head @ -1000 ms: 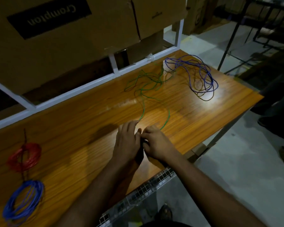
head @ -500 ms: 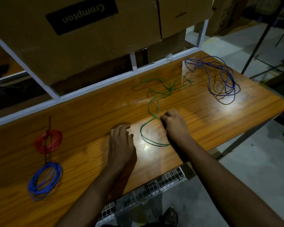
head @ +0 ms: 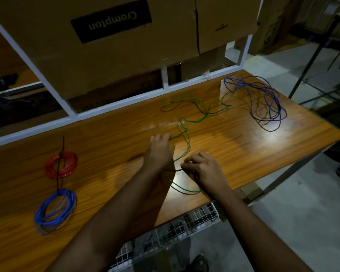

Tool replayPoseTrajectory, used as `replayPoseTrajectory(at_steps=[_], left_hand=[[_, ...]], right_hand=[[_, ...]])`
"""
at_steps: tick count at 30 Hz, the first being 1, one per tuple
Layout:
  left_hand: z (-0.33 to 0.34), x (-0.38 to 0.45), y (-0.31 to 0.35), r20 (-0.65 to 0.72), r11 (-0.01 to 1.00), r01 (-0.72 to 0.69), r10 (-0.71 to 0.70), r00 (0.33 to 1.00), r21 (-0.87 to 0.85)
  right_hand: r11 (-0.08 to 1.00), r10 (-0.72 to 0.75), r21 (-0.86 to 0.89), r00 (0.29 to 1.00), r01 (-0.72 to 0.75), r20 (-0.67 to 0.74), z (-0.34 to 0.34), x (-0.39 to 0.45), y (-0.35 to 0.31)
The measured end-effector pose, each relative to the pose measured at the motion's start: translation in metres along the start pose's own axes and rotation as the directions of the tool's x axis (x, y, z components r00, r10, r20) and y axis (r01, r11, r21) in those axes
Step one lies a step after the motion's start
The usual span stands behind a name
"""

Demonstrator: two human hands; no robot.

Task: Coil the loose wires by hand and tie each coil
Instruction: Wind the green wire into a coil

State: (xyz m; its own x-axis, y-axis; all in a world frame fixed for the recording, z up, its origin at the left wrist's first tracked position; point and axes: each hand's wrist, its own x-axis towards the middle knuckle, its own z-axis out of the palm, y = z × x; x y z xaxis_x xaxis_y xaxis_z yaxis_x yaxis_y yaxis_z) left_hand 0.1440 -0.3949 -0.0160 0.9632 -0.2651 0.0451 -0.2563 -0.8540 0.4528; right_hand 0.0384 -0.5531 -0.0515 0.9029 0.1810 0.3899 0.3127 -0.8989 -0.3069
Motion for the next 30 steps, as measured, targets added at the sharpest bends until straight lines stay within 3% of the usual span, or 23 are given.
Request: replayPoseTrajectory(at_steps=[8,11,13,16,19,21,24,27,30], left_hand=[[0.001,-0.047,-0.049,-0.119,0.973,0.051,-0.025,0.993,0.223],[-0.006,-0.056,-0.060,-0.164,0.949,0.313,-0.316,0.934,-0.048],[-0.019,-0.059,-0.068,-0.053,0.820,0.486,-0.524,0.850,-0.303],[-0.045,-0.075,-0.080,0.094,0.604,0.523,-0.596,0.797,-0.601],[-0.071,-0.103,-0.084,0.151,0.504,0.508,-0.590,0.793,-0.698],[-0.085,-0.122,-0.083,0.180,0.459,0.473,-0.548,0.817,-0.752],[-0.104,-0.149,-0.084,0.152,0.499,0.393,-0.455,0.877,-0.772],[-0.117,-0.178,-0.087,0.067,0.618,0.298,-0.368,0.928,-0.728],[-0.126,-0.201,-0.100,0.063,0.654,0.251,-0.298,0.953,-0.714]], right_hand=[[0.963,0.233,0.161,0.969,-0.218,-0.080,-0.002,-0.002,0.002],[0.931,0.317,0.214,0.946,-0.296,-0.073,-0.002,0.002,0.000],[0.860,0.437,0.329,0.896,-0.390,-0.082,-0.005,0.004,-0.003],[0.761,0.572,0.437,0.814,-0.479,-0.103,-0.012,0.009,-0.023],[0.834,0.407,0.471,0.897,-0.287,-0.173,-0.015,0.021,-0.073],[0.848,0.289,0.494,0.949,-0.193,-0.125,-0.010,0.031,-0.113],[0.835,0.348,0.442,0.937,-0.327,0.036,0.008,0.043,-0.165],[0.692,0.455,0.539,0.870,-0.480,0.190,0.016,0.052,-0.201],[0.673,0.497,0.500,0.834,-0.546,0.242,0.013,0.055,-0.229]])
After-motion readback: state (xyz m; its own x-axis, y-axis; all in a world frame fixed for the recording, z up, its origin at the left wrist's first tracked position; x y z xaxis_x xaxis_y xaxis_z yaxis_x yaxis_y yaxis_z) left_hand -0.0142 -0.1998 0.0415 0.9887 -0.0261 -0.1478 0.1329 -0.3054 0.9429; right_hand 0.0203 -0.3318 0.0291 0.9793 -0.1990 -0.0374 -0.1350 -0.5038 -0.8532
